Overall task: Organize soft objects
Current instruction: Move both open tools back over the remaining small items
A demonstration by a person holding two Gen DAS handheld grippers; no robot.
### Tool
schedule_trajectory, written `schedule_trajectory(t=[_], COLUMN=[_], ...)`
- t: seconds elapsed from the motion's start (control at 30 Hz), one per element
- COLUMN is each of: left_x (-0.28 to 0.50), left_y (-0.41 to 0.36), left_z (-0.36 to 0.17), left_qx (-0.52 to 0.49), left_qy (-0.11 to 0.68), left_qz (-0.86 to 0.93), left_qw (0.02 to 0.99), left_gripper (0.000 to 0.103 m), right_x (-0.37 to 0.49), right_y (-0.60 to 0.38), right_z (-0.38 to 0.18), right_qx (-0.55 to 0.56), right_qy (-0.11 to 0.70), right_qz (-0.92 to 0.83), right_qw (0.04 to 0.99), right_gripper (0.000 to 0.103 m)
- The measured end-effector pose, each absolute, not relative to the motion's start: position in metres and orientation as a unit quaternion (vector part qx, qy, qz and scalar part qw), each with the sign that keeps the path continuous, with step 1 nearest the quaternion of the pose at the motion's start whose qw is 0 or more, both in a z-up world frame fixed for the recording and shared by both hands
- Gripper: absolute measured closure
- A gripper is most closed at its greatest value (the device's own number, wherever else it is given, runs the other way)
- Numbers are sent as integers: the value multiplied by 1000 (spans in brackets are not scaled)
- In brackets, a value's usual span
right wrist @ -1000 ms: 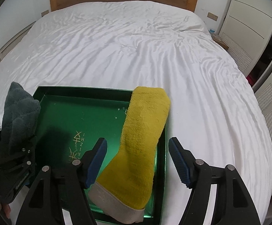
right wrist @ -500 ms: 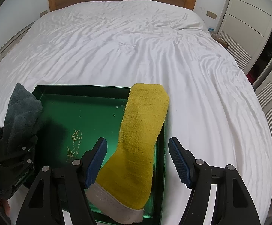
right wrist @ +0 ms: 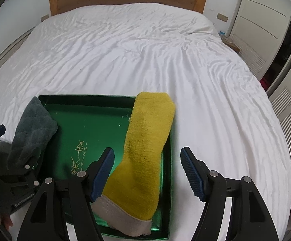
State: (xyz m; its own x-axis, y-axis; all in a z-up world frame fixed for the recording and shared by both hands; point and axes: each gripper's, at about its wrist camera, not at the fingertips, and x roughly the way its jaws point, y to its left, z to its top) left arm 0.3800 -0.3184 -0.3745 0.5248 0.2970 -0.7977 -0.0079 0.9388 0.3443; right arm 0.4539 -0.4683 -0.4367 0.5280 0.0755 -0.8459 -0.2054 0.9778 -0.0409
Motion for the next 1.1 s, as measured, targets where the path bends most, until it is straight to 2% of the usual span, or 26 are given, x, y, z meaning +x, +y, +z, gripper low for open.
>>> schedule_trajectory(t=[0.27, 0.6, 0.9, 1.1], left_x=[336, 216, 117, 70], left_y=[-336, -314, -204, -110], left_z=[-344, -292, -257, -257], left_qx=[144, 111, 121, 120], left_qy=[462, 443, 454, 484], left_qz=[49, -38, -36, 3], left_qw=[874, 889, 882, 867], left_gripper=[12, 12, 12, 12], right_x=[421, 318, 191, 129], right_y=[-480, -472, -397, -315], right_z=[-408, -363, -315, -303], right_qx=[-52, -85, -115, -123], right_qy=[454, 434, 436, 446], right_qz=[47, 31, 86, 159], right_qw=[888, 896, 888, 872], right_gripper=[33, 33, 32, 31])
